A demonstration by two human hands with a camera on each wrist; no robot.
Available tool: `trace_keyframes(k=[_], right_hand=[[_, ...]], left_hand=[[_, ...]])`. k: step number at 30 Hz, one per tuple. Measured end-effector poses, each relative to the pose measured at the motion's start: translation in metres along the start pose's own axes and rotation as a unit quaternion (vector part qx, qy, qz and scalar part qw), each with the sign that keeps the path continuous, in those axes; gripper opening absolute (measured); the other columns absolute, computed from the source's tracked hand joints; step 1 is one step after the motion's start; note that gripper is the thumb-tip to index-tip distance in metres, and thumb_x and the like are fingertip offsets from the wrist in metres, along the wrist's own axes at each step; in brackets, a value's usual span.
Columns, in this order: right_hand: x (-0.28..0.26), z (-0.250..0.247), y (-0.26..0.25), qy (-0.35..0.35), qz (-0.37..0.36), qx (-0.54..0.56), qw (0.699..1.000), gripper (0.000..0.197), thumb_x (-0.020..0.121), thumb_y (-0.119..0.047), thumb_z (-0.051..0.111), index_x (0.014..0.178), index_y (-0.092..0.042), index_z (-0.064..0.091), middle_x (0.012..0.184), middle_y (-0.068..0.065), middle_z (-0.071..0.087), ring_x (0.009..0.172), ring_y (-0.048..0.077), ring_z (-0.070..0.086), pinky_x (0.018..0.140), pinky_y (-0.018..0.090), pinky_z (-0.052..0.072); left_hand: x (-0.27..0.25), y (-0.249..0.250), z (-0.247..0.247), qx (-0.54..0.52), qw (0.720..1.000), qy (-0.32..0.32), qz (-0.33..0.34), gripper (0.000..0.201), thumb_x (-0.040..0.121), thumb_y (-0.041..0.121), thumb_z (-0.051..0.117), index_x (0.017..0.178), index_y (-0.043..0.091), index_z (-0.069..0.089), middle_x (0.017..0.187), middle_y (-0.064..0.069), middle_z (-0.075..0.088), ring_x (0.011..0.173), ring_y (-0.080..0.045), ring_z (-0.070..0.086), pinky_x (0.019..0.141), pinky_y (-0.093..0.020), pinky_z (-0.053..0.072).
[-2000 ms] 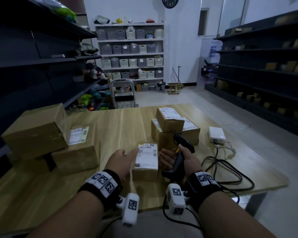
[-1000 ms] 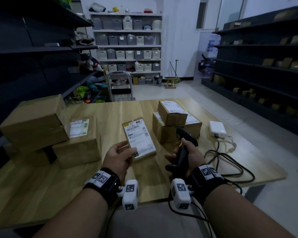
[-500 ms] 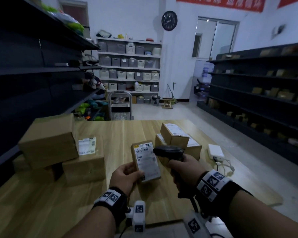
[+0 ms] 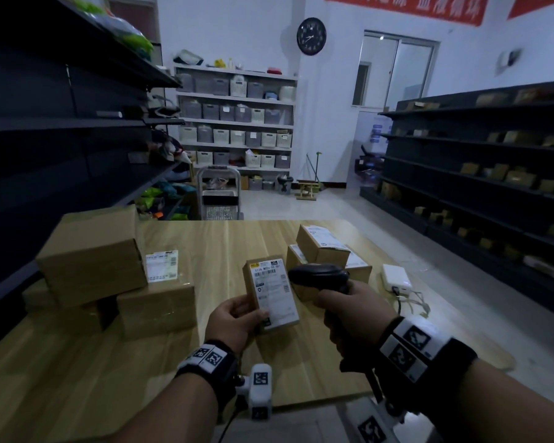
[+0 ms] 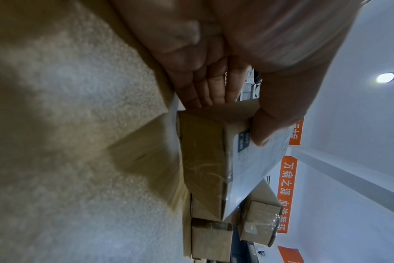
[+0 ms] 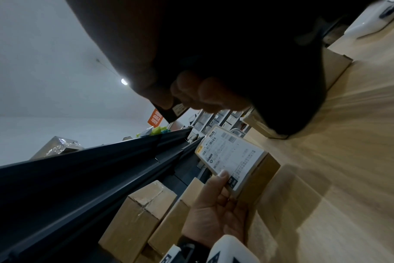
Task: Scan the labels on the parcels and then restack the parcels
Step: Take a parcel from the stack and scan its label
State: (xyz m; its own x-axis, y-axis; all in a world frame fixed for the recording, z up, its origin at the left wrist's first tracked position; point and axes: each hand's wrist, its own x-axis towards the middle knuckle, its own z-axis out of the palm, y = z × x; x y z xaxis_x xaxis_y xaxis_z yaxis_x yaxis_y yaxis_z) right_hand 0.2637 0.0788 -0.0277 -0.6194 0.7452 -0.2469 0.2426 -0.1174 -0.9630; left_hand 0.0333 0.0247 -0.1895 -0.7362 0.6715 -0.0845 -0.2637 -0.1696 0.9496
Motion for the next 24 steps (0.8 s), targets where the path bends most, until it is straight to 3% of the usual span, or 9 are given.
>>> trace_keyframes(k=[5, 9, 13, 17, 20, 24], right_hand=[[-0.0035, -0.0098, -0.0045, -0.002, -0.008, 0.001, 1.000, 0.015, 0.096, -0.012, 0.064, 0.110, -0.006, 0.064, 0.058, 0.008, 0.046, 0.045, 0.021, 0.042, 0.050, 0.028, 0.036], [-0.0039, -0.0117, -0.0033, -0.015, 0.004, 0.010, 1.000, 0.017, 0.095, -0.011, 0.065, 0.112, -0.010, 0.064, 0.057, 0.007, 0.049, 0.045, 0.021, 0.043, 0.050, 0.029, 0.037], [-0.0053, -0.0106, -0.0031, -0.010, 0.011, 0.020, 1.000, 0.019, 0.094, -0.009, 0.065, 0.113, -0.012, 0.065, 0.057, 0.008, 0.051, 0.046, 0.022, 0.044, 0.051, 0.030, 0.037], [-0.0026, -0.0101, -0.0022, -0.004, 0.016, 0.022, 1.000, 0.018, 0.094, -0.009, 0.065, 0.112, -0.011, 0.065, 0.055, 0.007, 0.051, 0.045, 0.021, 0.045, 0.052, 0.030, 0.037], [0.0010, -0.0091, -0.0008, -0.013, 0.026, 0.033, 0.999, 0.017, 0.094, -0.010, 0.066, 0.111, -0.011, 0.065, 0.056, 0.007, 0.049, 0.045, 0.021, 0.044, 0.053, 0.030, 0.036], [0.0040, -0.0086, -0.0015, -0.014, 0.042, 0.047, 0.998, 0.018, 0.095, -0.011, 0.067, 0.113, -0.015, 0.067, 0.057, 0.007, 0.049, 0.046, 0.020, 0.041, 0.053, 0.030, 0.033]], left_hand=[[0.0007, -0.0027, -0.0030, 0.012, 1.000, 0.003, -0.007, 0.074, 0.072, 0.019, 0.101, 0.138, 0.018, 0.069, 0.121, -0.011, 0.083, 0.106, -0.033, 0.083, 0.094, -0.052, 0.068], [0.0035, -0.0038, -0.0043, 0.020, 1.000, 0.003, -0.013, 0.101, 0.048, 0.039, 0.106, 0.140, 0.021, 0.068, 0.123, -0.010, 0.082, 0.108, -0.033, 0.082, 0.092, -0.052, 0.069], [0.0035, -0.0034, -0.0048, 0.028, 1.000, -0.008, -0.012, 0.090, 0.053, 0.035, 0.104, 0.135, 0.018, 0.072, 0.117, -0.010, 0.085, 0.105, -0.033, 0.084, 0.093, -0.053, 0.068], [0.0043, -0.0050, -0.0059, 0.039, 0.999, -0.002, -0.003, 0.070, 0.073, 0.025, 0.101, 0.136, 0.019, 0.071, 0.117, -0.008, 0.085, 0.104, -0.030, 0.084, 0.091, -0.051, 0.070], [0.0066, -0.0066, -0.0065, 0.027, 1.000, -0.005, -0.010, 0.075, 0.070, 0.025, 0.102, 0.137, 0.019, 0.070, 0.119, -0.009, 0.084, 0.106, -0.031, 0.083, 0.092, -0.052, 0.069], [0.0065, -0.0031, -0.0053, 0.010, 1.000, -0.018, -0.009, 0.056, 0.078, 0.003, 0.095, 0.129, 0.010, 0.073, 0.113, -0.010, 0.086, 0.104, -0.034, 0.084, 0.099, -0.058, 0.065]])
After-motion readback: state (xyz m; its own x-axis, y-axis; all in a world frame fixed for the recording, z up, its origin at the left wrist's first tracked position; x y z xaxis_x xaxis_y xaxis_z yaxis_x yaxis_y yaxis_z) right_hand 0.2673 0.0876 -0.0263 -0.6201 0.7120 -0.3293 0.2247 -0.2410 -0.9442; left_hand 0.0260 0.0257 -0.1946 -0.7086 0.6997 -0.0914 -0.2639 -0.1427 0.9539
